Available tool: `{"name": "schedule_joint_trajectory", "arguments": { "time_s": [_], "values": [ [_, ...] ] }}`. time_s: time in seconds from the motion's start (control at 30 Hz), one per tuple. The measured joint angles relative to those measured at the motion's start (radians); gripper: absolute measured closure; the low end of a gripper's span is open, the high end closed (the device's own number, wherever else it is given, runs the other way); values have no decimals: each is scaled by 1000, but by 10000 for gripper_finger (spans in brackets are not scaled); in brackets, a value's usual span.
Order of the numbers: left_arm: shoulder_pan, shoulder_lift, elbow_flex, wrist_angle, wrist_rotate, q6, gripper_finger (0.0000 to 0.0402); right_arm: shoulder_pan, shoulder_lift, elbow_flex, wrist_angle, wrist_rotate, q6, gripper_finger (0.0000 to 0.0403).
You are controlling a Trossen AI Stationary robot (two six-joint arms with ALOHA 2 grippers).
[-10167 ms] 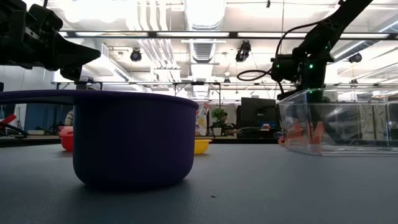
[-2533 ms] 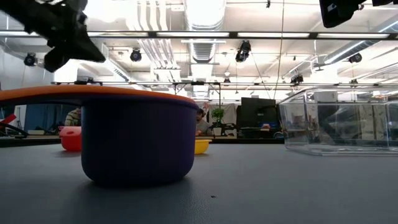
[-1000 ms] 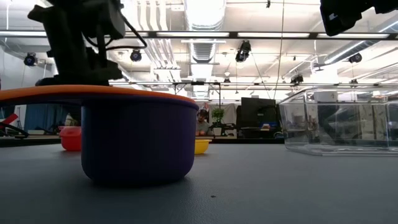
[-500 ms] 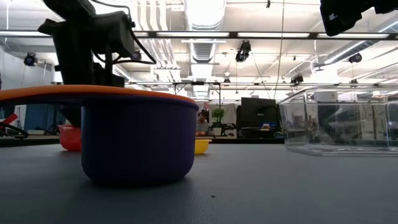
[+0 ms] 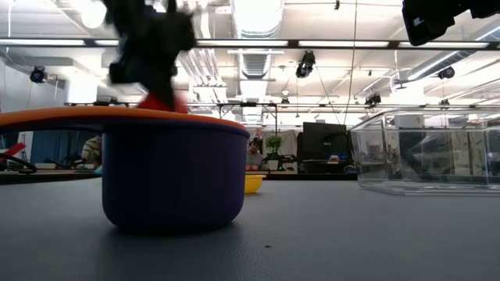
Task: Nest measuring cups in basket
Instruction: Stack the red measuring cup on top of the orange measuring cup
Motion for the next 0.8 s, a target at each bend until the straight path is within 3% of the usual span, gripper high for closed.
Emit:
{"name": "schedule_joint_trajectory", "arguments": {
  "time_s": [0.23, 0.37, 0.53, 0.7, 0.73, 0.8],
  "values": [
    [-172, 212, 324, -65, 37, 78, 400, 0, -29, 6, -58, 0, 7, 232],
    [-247, 409, 562, -254, 68, 72, 401, 0, -38, 6, -60, 0, 7, 232],
    [-279, 651, 880, -538, 116, -5, 401, 0, -41, 6, -57, 0, 18, 232],
    [-283, 842, 1195, -622, 203, 45, 401, 0, -41, 6, -59, -1, 49, 232],
    [-283, 874, 1239, -628, 210, 59, 401, 0, -41, 5, -64, -1, 56, 232],
    [-284, 855, 1176, -555, 271, 70, 401, 3, -42, 4, -78, -1, 72, 232]
  ]
}}
